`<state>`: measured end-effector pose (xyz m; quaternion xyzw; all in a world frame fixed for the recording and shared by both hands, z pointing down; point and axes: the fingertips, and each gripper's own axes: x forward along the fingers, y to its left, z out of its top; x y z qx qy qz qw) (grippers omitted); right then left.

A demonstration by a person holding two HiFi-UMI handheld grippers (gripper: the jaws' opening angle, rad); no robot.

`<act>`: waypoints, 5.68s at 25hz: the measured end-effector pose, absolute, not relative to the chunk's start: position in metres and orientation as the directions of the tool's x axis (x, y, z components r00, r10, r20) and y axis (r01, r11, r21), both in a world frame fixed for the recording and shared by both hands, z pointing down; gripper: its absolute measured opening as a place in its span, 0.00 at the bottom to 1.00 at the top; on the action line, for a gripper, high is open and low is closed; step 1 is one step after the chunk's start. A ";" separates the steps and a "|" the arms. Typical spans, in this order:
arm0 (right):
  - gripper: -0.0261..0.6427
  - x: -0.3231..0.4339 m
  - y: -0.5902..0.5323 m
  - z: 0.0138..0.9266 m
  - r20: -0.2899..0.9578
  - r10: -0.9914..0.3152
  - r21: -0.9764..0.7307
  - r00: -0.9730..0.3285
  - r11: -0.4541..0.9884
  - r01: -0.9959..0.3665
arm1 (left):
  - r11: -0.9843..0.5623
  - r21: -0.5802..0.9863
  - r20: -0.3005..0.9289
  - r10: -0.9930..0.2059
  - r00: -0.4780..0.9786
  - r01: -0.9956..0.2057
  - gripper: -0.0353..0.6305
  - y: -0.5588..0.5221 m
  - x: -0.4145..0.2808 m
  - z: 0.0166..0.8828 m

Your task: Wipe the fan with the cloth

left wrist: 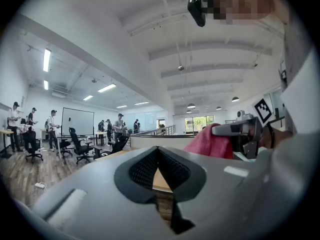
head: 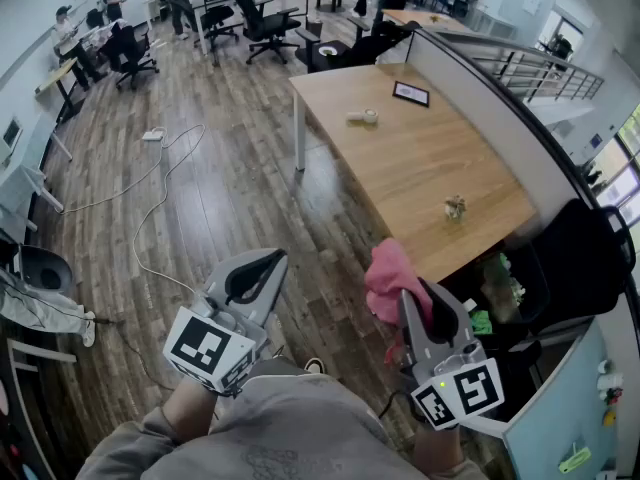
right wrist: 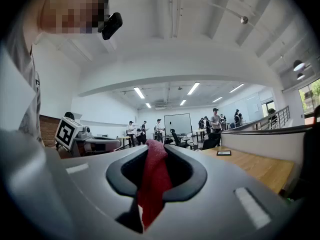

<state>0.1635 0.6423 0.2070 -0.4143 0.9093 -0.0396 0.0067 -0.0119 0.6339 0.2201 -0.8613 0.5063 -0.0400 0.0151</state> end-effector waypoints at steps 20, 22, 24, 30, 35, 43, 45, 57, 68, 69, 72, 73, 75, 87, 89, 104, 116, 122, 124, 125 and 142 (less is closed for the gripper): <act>0.14 0.177 0.628 0.217 0.040 -0.751 -0.105 -0.659 0.652 -0.751 | -0.444 -0.081 0.048 -0.896 0.441 -0.892 0.32 0.625 -0.005 0.219; 0.14 0.175 0.627 0.216 0.039 -0.747 -0.106 -0.663 0.657 -0.747 | -0.429 -0.089 0.054 -0.903 0.426 -0.899 0.41 0.622 -0.009 0.220; 0.14 0.177 0.624 0.215 0.038 -0.750 -0.106 -0.661 0.654 -0.749 | -0.411 -0.099 0.042 -0.912 0.409 -0.906 0.48 0.619 -0.013 0.216; 0.14 0.181 0.608 0.219 0.046 -0.760 -0.106 -0.649 0.642 -0.759 | -0.389 -0.120 0.008 -0.920 0.391 -0.913 0.55 0.600 -0.019 0.209; 0.14 0.176 0.583 0.223 0.056 -0.761 -0.102 -0.646 0.640 -0.762 | -0.382 -0.115 0.003 -0.923 0.384 -0.917 0.56 0.576 -0.028 0.212; 0.14 0.157 0.523 0.232 0.085 -0.764 -0.101 -0.640 0.633 -0.768 | -0.381 -0.124 0.023 -0.924 0.381 -0.916 0.56 0.513 -0.050 0.223; 0.14 0.149 0.503 0.235 0.095 -0.766 -0.107 -0.636 0.628 -0.771 | -0.389 -0.118 0.036 -0.921 0.388 -0.914 0.56 0.492 -0.057 0.226; 0.14 0.080 0.348 0.243 0.163 -0.785 -0.129 -0.597 0.583 -0.802 | -0.445 -0.094 0.128 -0.893 0.432 -0.891 0.56 0.341 -0.120 0.232; 0.14 0.019 0.213 0.261 0.216 -0.822 -0.130 -0.528 0.511 -0.850 | -0.541 -0.126 0.192 -0.836 0.514 -0.832 0.56 0.201 -0.174 0.255; 0.14 0.015 0.203 0.262 0.218 -0.825 -0.130 -0.521 0.504 -0.854 | -0.551 -0.123 0.199 -0.828 0.524 -0.825 0.56 0.190 -0.177 0.258; 0.14 0.005 0.182 0.267 0.230 -0.831 -0.133 -0.506 0.488 -0.862 | -0.579 -0.115 0.219 -0.807 0.548 -0.807 0.56 0.165 -0.180 0.266; 0.14 0.003 0.176 0.269 0.237 -0.831 -0.135 -0.504 0.485 -0.864 | -0.585 -0.115 0.224 -0.802 0.553 -0.803 0.56 0.157 -0.180 0.268; 0.15 0.003 0.166 0.273 0.254 -0.830 -0.141 -0.497 0.477 -0.868 | -0.596 -0.111 0.229 -0.794 0.563 -0.795 0.56 0.143 -0.177 0.269; 0.14 0.027 0.078 0.305 0.313 -0.841 -0.166 -0.441 0.409 -0.898 | -0.649 -0.110 0.272 -0.748 0.606 -0.752 0.56 0.047 -0.152 0.287; 0.14 0.030 0.058 0.312 0.324 -0.837 -0.176 -0.440 0.404 -0.898 | -0.656 -0.112 0.288 -0.741 0.607 -0.747 0.56 0.028 -0.146 0.292; 0.14 0.080 -0.107 0.366 0.411 -0.777 -0.262 -0.477 0.400 -0.878 | -0.700 -0.105 0.429 -0.672 0.603 -0.706 0.55 -0.126 -0.073 0.340; 0.15 0.118 -0.146 0.383 0.431 -0.774 -0.285 -0.463 0.370 -0.884 | -0.734 -0.109 0.498 -0.624 0.603 -0.670 0.55 -0.167 -0.037 0.366; 0.14 0.120 -0.146 0.392 0.445 -0.770 -0.301 -0.457 0.352 -0.886 | -0.751 -0.112 0.521 -0.602 0.605 -0.651 0.55 -0.171 -0.032 0.375; 0.15 0.121 -0.146 0.393 0.451 -0.772 -0.303 -0.448 0.339 -0.891 | -0.759 -0.116 0.526 -0.594 0.609 -0.641 0.55 -0.172 -0.031 0.377; 0.14 0.122 -0.147 0.393 0.454 -0.773 -0.303 -0.442 0.333 -0.893 | -0.764 -0.117 0.529 -0.589 0.611 -0.634 0.55 -0.173 -0.030 0.377; 0.15 0.122 -0.170 0.430 0.531 -0.768 -0.300 -0.358 0.225 -0.927 | -0.858 -0.088 0.624 -0.443 0.644 -0.505 0.53 -0.208 -0.011 0.462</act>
